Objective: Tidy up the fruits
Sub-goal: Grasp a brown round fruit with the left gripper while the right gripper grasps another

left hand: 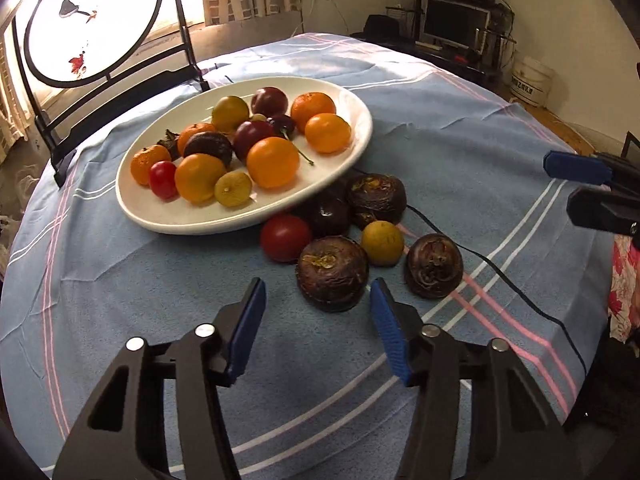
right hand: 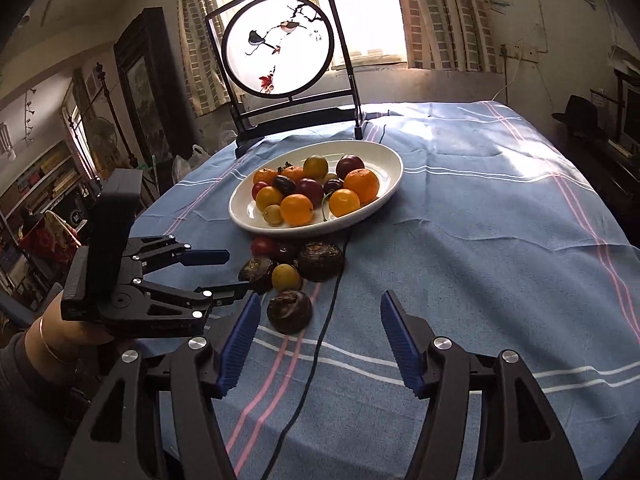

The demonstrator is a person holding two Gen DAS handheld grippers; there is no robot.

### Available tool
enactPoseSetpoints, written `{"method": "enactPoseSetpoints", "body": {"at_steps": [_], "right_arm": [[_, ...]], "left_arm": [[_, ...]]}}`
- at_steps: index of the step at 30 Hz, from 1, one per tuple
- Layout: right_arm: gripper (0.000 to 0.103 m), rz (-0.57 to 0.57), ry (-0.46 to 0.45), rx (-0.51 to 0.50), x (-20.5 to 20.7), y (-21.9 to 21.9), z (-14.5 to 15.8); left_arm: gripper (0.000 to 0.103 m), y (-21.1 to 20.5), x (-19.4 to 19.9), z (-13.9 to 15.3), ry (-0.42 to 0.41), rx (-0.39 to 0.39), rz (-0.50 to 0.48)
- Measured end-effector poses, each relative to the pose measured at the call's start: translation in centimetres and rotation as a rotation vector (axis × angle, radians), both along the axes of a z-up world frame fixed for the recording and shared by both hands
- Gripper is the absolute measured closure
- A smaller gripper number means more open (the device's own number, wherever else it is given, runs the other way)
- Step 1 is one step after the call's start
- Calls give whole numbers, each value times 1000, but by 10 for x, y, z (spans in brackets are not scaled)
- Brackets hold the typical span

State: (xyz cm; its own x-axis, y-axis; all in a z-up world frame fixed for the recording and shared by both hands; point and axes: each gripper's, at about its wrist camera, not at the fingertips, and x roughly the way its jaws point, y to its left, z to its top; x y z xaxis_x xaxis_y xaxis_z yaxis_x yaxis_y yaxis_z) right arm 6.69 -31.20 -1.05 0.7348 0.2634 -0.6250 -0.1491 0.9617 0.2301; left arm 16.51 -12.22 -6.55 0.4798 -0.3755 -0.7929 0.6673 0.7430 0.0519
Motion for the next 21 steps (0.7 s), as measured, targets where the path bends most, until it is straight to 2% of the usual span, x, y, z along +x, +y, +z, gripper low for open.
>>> {"method": "enactPoseSetpoints", "body": {"at_steps": [2, 12, 21], "right_arm": [[40, -15, -3, 20, -1, -7, 1], [40, 31, 18, 23, 0, 7, -9], [40, 104, 105, -35, 16, 31, -27]], "left_arm": [[62, -5, 2, -3, 23, 10, -12], [63, -15, 16, -6, 64, -15, 11], [64, 22, -10, 12, 30, -95, 36]]}}
